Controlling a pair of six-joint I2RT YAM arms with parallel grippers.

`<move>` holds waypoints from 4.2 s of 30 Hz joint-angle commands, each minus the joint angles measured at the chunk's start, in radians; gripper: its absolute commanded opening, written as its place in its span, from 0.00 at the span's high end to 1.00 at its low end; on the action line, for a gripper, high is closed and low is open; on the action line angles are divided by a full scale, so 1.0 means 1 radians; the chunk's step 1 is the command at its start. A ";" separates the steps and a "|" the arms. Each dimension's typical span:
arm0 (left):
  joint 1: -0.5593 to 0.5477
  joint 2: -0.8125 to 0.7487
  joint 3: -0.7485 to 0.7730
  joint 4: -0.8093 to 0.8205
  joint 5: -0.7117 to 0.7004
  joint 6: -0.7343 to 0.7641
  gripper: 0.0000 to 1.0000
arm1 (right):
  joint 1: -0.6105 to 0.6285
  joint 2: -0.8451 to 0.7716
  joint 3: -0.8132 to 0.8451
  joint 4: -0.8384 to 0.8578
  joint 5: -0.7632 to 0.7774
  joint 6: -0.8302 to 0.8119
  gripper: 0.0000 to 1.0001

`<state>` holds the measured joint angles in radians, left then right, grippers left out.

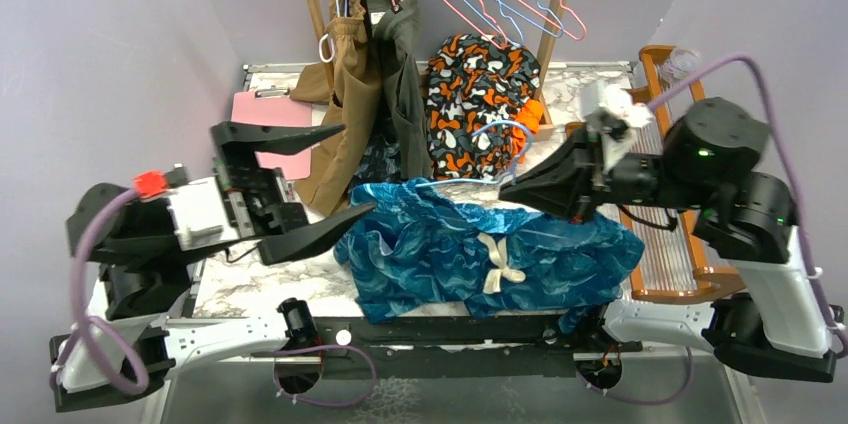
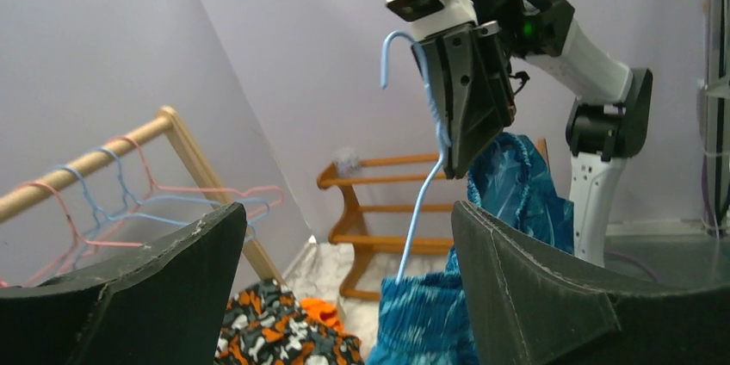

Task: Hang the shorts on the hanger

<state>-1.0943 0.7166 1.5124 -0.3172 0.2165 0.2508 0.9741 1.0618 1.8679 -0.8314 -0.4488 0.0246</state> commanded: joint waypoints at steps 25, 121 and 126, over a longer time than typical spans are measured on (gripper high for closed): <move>0.000 0.143 -0.142 -0.094 0.135 -0.034 0.10 | 0.003 -0.106 -0.288 0.107 -0.047 -0.038 0.99; 0.000 0.079 -0.271 -0.067 -0.200 -0.089 1.00 | 0.004 -0.210 -0.450 0.097 0.600 0.361 0.41; 0.001 0.089 -0.270 -0.056 -0.180 -0.090 1.00 | 0.004 -0.190 -0.468 0.139 0.678 0.409 0.41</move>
<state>-1.0943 0.8059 1.2358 -0.4656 0.0383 0.1688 0.9741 0.8623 1.4075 -0.7723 0.1310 0.3649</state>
